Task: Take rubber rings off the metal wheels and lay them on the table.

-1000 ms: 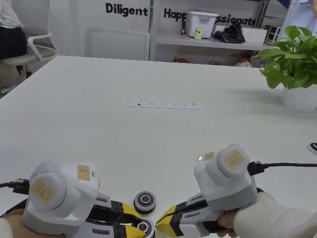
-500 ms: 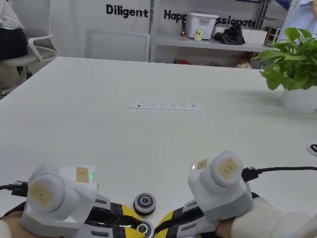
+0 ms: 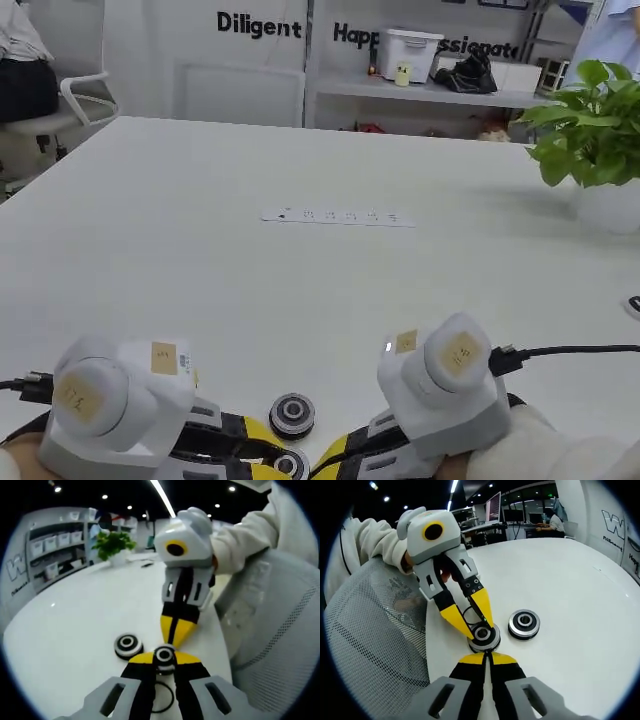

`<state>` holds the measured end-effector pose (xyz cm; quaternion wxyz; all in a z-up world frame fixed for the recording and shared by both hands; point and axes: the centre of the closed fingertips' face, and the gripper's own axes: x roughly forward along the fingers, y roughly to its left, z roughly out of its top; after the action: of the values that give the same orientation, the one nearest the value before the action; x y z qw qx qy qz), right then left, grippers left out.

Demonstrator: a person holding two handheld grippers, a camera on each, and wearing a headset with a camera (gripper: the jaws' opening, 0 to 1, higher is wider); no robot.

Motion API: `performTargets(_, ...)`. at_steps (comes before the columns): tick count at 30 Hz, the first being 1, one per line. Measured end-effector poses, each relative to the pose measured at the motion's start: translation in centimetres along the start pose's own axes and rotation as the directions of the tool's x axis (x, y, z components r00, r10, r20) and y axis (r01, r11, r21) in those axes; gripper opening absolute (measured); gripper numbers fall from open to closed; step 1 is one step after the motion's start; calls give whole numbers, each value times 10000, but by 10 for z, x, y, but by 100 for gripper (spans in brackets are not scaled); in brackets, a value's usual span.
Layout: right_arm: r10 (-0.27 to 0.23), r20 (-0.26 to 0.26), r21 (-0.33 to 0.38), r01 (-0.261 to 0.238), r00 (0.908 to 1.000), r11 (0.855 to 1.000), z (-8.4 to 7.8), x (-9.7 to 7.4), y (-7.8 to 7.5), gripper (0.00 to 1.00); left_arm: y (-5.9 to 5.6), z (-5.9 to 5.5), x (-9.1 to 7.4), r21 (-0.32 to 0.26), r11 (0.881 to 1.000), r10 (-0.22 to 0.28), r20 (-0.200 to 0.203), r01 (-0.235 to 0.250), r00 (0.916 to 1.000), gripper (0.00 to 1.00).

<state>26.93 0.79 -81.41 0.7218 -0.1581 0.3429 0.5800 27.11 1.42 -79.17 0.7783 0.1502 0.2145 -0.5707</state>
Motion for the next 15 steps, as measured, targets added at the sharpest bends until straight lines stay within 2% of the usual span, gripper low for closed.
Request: performTargets(15, -142, -127, 902, 153, 9998, 9958, 1, -2, -2, 0, 0, 0, 0, 252, 9997, 30, -15, -30, 10000, 14)
